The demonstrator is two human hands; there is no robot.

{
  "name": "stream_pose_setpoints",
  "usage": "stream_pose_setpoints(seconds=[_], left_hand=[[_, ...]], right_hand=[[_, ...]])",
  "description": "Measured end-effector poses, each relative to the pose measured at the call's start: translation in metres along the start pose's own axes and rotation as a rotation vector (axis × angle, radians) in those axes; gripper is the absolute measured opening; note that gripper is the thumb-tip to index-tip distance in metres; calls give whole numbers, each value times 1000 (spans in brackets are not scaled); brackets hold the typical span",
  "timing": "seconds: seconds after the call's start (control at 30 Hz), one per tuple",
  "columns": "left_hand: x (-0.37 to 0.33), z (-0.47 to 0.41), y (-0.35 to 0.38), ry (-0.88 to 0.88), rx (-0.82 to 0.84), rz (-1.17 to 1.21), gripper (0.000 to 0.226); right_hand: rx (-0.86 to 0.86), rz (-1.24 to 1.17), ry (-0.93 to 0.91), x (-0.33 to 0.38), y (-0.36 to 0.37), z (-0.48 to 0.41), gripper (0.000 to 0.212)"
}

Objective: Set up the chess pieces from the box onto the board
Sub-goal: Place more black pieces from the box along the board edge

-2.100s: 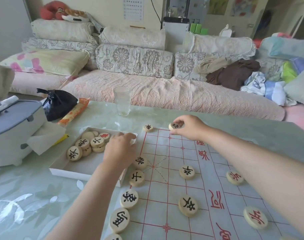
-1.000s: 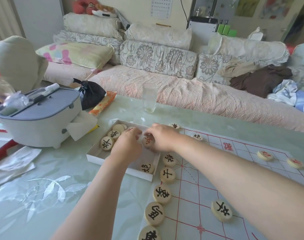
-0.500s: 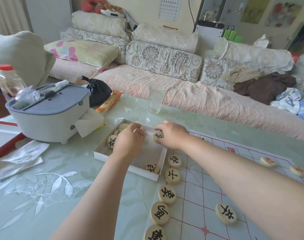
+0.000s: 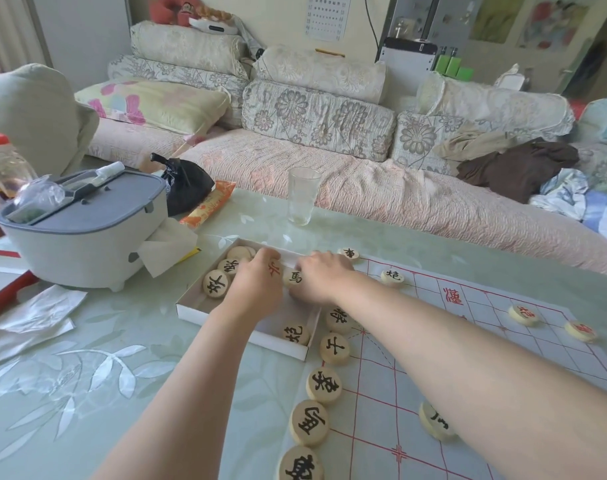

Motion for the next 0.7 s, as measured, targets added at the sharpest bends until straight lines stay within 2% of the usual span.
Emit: stream_pose_setpoints(seconds=[0.13, 0.2, 0.27, 0.33, 0.43, 0.53, 0.7], left_hand=[[-3, 2, -2, 13, -37, -17, 45], [-6, 2, -1, -4, -40, 6, 44], [-9, 2, 2, -16, -27, 35, 46], [-13, 0, 8, -12, -7, 88, 48], [-17, -1, 13, -61, -2, 234, 45], [-20, -3, 18, -117, 1, 332, 41], [-21, -6, 26, -103, 17, 348, 43]], right_hand=[[-75, -227, -17, -6, -5, 7, 50], [-163, -399, 11, -20, -16, 12, 51], [-233, -469, 78, -41, -27, 17, 47], [-267, -479, 176, -68, -32, 20, 39], [-232, -417, 303, -101, -25, 20, 38], [-160, -339, 323, -109, -8, 12, 37], [-152, -410, 334, -104, 11, 0, 26]])
Point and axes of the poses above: each hand's wrist, its own z-axis away from the middle knuckle, its own y-axis out of the palm, x = y × z, the point moved 5 cm from there along -z, towards the middle knuckle, and after that the axes turned 6 degrees about -z, right-handed, at the moved point
